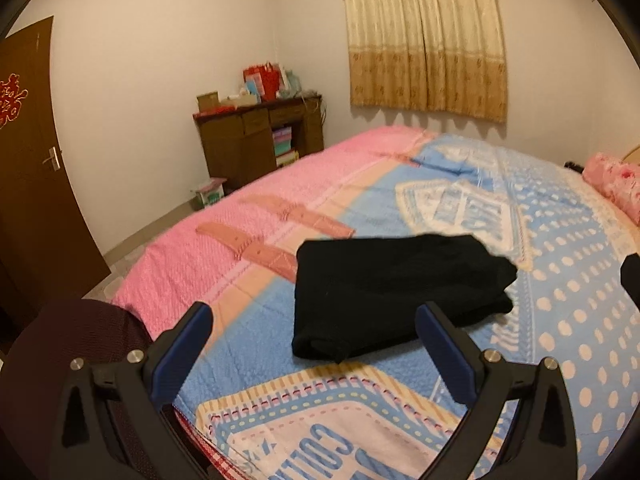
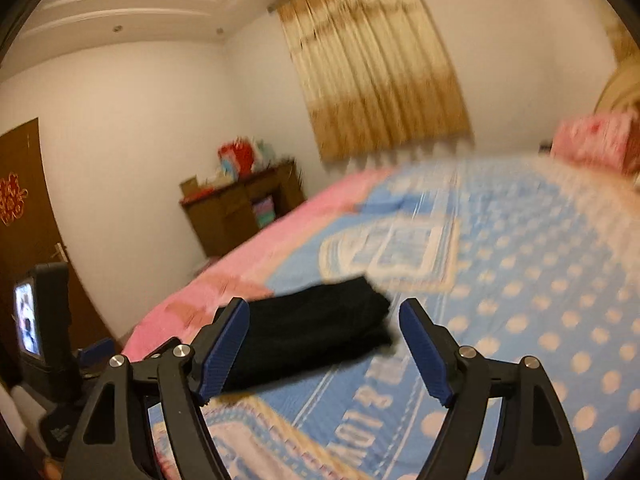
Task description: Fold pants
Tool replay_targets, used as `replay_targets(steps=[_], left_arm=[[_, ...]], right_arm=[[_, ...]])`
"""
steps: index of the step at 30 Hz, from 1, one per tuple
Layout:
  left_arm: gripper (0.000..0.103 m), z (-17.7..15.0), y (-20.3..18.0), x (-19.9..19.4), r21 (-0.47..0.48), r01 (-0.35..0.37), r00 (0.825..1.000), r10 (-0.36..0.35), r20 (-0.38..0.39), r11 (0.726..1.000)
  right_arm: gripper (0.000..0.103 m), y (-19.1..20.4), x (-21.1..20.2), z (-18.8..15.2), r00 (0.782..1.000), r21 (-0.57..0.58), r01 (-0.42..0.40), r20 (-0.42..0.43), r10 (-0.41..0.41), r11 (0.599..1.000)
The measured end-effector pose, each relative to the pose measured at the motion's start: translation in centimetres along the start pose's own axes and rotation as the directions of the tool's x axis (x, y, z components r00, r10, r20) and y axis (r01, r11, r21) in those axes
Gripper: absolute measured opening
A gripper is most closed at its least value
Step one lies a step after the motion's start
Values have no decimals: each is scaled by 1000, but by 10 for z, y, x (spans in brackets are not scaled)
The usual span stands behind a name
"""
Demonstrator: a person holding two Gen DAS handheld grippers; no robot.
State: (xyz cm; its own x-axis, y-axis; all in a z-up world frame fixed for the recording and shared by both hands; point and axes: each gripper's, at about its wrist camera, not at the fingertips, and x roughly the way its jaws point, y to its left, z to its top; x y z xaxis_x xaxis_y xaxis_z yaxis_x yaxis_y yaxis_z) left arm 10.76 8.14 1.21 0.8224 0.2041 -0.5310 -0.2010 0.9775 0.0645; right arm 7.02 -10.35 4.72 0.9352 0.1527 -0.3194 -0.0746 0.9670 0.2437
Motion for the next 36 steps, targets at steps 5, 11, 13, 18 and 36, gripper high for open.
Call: replay_targets(steps=[5, 11, 13, 18, 36], left_arm=[[103, 0, -3, -10, 12, 5, 1000, -6, 24, 1000], [103, -7, -16, -15, 62, -62, 997, 58, 59, 996], [103, -9, -18, -14, 69, -55, 997, 51, 53, 996], [103, -13, -22, -8, 71, -35, 999, 33, 24, 997], [103, -19, -24, 0, 55, -12, 1000, 13, -11, 998]], right_arm=[[84, 4, -16, 3, 999, -10, 1, 52, 0, 1000], [84, -2, -18, 1, 999, -2, 7, 45, -7, 1000], [84, -5, -14, -1, 1000, -5, 11, 28, -11, 1000], [84, -10, -4, -9, 999, -4, 29, -37, -29, 1000], [84, -9, 5, -17, 997, -8, 33, -67, -33, 999]])
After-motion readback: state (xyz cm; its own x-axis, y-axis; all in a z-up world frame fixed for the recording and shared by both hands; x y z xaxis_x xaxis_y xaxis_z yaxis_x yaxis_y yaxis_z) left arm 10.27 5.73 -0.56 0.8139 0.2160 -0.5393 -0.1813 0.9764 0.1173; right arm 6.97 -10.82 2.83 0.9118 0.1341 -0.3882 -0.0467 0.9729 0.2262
